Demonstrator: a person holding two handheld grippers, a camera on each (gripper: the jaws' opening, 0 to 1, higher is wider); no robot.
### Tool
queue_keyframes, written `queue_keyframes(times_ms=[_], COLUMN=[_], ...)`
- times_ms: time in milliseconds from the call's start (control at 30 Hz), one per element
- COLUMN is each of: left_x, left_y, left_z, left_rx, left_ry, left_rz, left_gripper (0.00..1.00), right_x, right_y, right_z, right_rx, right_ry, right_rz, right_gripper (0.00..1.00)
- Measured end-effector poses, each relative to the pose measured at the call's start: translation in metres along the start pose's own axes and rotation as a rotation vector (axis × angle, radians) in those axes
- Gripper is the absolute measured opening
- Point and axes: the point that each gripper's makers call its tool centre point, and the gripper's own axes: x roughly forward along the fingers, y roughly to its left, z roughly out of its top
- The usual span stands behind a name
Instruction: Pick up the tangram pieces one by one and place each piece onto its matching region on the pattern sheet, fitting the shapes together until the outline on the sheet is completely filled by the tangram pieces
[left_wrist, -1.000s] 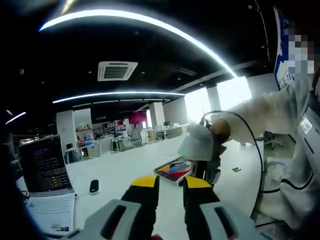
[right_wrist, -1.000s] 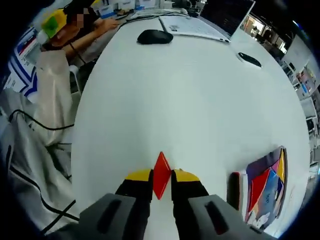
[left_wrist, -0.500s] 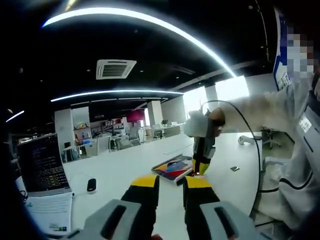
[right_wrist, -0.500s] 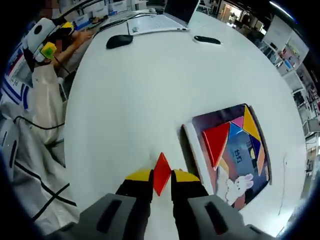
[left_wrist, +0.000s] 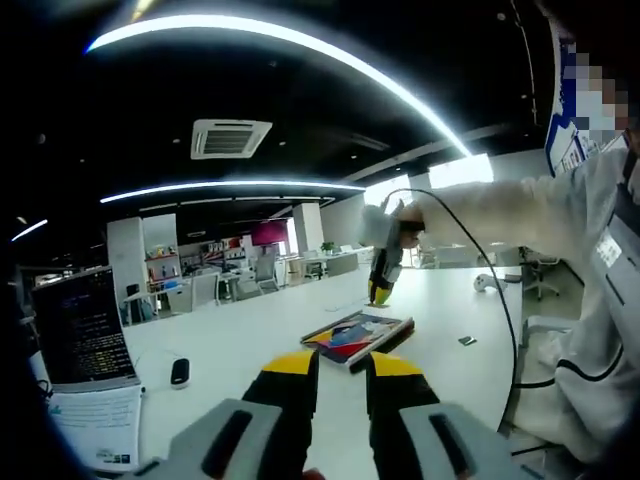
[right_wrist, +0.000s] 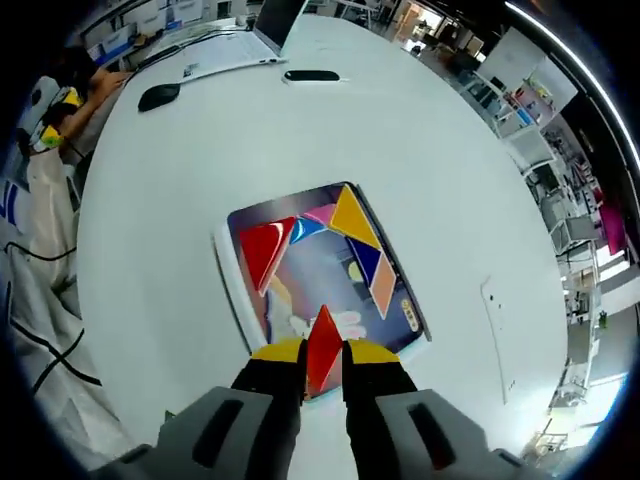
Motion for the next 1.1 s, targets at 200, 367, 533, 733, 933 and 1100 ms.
queue_keyframes(times_ms=[200, 367, 533, 733, 933, 1100], left_x=[0.000, -0.002, -0.002, -0.003, -0.007, -0.007], left_y=[0.000, 0.002, 0.005, 0.004, 0.005, 0.007], left_z=[0.000, 0.000, -0.001, -0.001, -0.001, -0.002], left_rx=[-0.005, -0.006, -0.008, -0.005, -0.004, -0.010], left_ry=[0.006, 0.006, 0.009, 0.009, 0.003, 0.004], left_rz=[-0.004, 0.004, 0.013, 0.009, 0.017, 0.026], left_gripper=[0.21, 0.21, 0.21, 0.21, 0.21, 0.21], right_x=[0.017, 0.029, 0.041, 0.053, 0.065, 0.069], right_y=[-0.027, -0.037, -0.046, -0.047, -0.049, -0.048], right_z=[-0.004, 0.001, 0.007, 0.016, 0.022, 0.024], right_rx=[0.023, 0.055, 0.054, 0.038, 0.037, 0.032], right_ry=[0.041, 0.044, 0.054, 0.055, 0.052, 0.052], right_rz=[-0.039, -0.044, -0.060, -0.061, -0.059, -0.051], right_gripper=[0.16, 0.16, 0.16, 0.16, 0.16, 0.16])
